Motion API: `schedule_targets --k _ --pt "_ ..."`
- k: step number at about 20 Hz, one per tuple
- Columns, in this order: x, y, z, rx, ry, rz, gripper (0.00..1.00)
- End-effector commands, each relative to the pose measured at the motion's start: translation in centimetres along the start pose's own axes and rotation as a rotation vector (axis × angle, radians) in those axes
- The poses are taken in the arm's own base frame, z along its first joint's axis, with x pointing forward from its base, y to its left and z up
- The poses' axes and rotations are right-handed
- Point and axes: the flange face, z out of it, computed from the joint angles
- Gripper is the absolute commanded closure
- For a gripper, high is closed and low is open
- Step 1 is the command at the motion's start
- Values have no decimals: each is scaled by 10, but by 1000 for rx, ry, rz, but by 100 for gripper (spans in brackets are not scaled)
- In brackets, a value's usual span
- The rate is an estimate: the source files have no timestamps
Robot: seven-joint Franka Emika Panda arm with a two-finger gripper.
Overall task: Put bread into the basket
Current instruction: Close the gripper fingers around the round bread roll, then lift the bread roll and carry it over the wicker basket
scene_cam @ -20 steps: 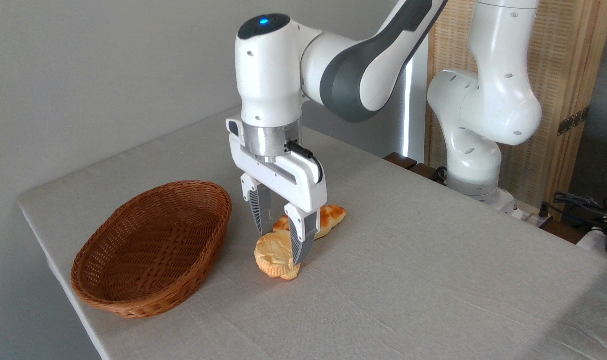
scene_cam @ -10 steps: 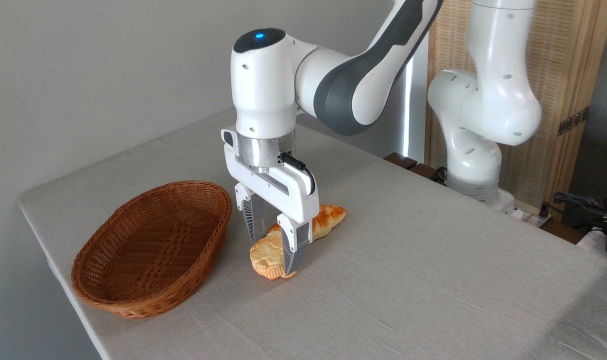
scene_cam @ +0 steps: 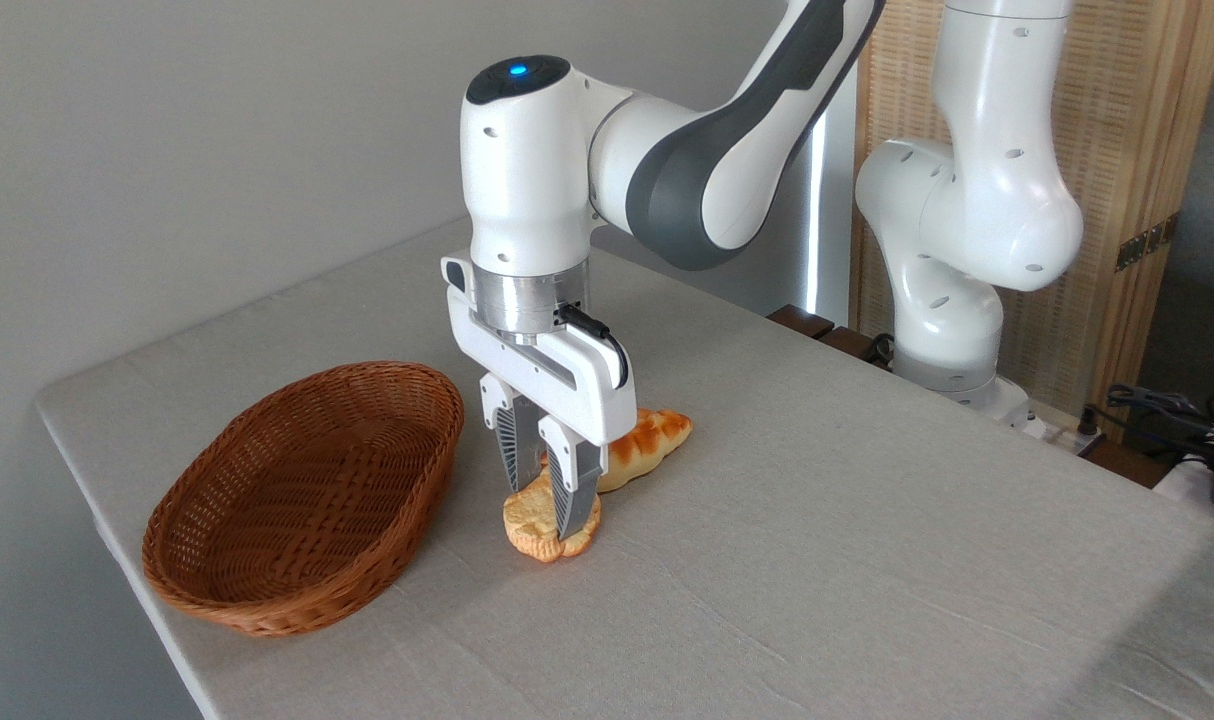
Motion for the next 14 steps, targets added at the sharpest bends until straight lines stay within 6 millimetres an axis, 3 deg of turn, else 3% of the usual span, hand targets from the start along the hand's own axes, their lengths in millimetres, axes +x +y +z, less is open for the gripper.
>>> schedule_targets --k 1,7,10,14 --pt "1 -4 -4 21 9 18 63" --pt "22 -14 -53 47 63 -2 61" --pt "41 -10 -74 69 101 -35 61" --pt "81 5 -99 80 162 -99 60"
